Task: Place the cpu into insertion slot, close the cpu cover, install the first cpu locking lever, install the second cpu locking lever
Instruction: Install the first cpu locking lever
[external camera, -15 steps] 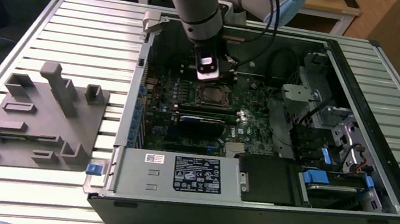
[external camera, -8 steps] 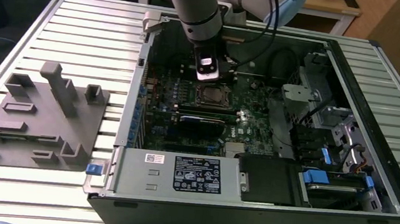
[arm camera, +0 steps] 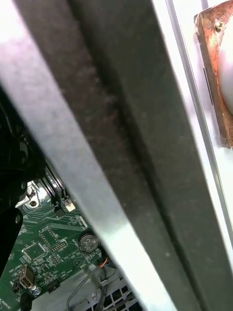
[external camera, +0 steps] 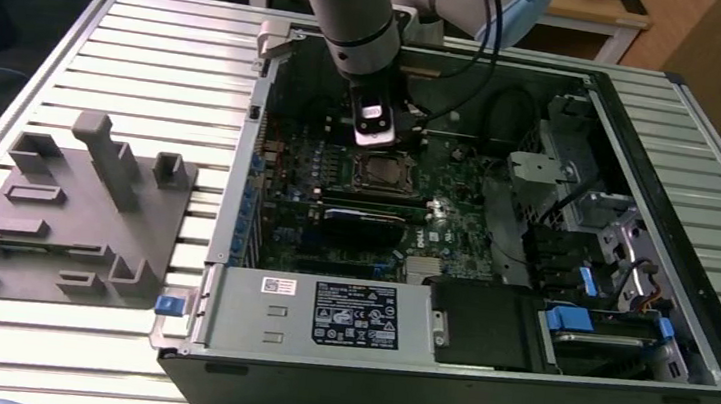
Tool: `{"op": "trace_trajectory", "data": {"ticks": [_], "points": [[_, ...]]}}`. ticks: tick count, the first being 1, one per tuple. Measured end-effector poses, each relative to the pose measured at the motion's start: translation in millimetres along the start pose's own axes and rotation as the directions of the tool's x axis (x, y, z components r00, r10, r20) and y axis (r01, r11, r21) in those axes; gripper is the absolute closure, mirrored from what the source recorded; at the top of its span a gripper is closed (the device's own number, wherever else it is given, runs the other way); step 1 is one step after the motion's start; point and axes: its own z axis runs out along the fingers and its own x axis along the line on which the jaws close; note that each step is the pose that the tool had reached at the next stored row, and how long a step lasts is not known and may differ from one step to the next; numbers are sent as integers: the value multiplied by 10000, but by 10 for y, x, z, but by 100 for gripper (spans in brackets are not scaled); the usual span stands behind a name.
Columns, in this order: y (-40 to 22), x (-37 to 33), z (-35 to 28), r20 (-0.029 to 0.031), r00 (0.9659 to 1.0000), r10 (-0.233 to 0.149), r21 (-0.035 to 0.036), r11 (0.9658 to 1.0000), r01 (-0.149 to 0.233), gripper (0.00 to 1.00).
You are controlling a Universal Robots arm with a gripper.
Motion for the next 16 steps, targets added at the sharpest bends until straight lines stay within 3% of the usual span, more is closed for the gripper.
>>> {"op": "trace_trajectory", "data": {"ticks": [4, 7, 12, 16], "points": [[0, -1, 0, 37, 10000, -48, 81, 10000, 47, 89], [3, -3, -8, 37, 10000, -49, 89, 9999, 48, 89], [18, -7, -30, 32, 10000, -42, 71, 10000, 42, 89], [23, -4, -30, 3, 10000, -17, 15, 10000, 17, 89]]}}
